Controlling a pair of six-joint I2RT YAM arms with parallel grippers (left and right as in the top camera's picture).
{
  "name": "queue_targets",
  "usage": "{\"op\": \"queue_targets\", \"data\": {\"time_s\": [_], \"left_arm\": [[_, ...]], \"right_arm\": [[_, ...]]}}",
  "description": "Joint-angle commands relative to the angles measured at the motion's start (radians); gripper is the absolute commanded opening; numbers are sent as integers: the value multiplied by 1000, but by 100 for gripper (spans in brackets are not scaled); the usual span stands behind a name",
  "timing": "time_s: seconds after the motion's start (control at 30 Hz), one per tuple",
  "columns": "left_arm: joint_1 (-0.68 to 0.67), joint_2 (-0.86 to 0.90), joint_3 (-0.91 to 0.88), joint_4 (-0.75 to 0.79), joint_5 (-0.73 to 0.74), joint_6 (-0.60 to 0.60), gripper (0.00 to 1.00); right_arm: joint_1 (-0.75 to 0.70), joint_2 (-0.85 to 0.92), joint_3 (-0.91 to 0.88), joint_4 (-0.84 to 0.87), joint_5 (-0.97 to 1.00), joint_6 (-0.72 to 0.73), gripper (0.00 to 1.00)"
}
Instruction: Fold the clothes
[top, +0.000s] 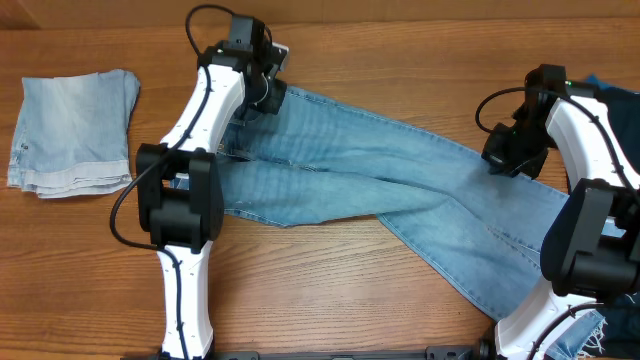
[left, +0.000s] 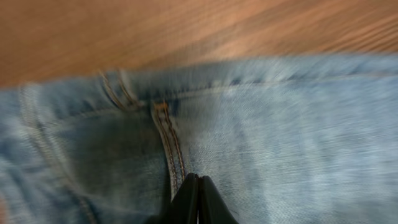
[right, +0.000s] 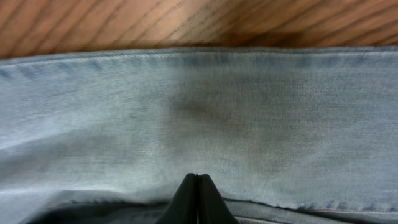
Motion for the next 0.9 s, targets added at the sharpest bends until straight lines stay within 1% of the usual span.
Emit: {"op": "queue_targets", "data": {"time_s": [0.0,0.03,0.23,0.4,0.53,0.67,0.87], "left_arm": [[5,49,15,-13,-73,27,4],[5,66,15,-18,-106,43,4],[6,120,15,3,-111,46,4],[24,150,14,10,-137,45,4],[59,150,14,18,-137,40,4],[95,150,14,43,-129,34,4],[132,150,14,114,-130,34,4]], "right_arm": [[0,-17,-69,55,2,37,4],[0,-17,-97,81,2,50,4],[1,-16,-190,143,-2,85,4],[1,-14,-240,234,-1,84,4],[3,6,-284,370,-2,83,4],[40,58,-284,512,-63,11,4],[179,125,-284,758,-69,-9,4]]}}
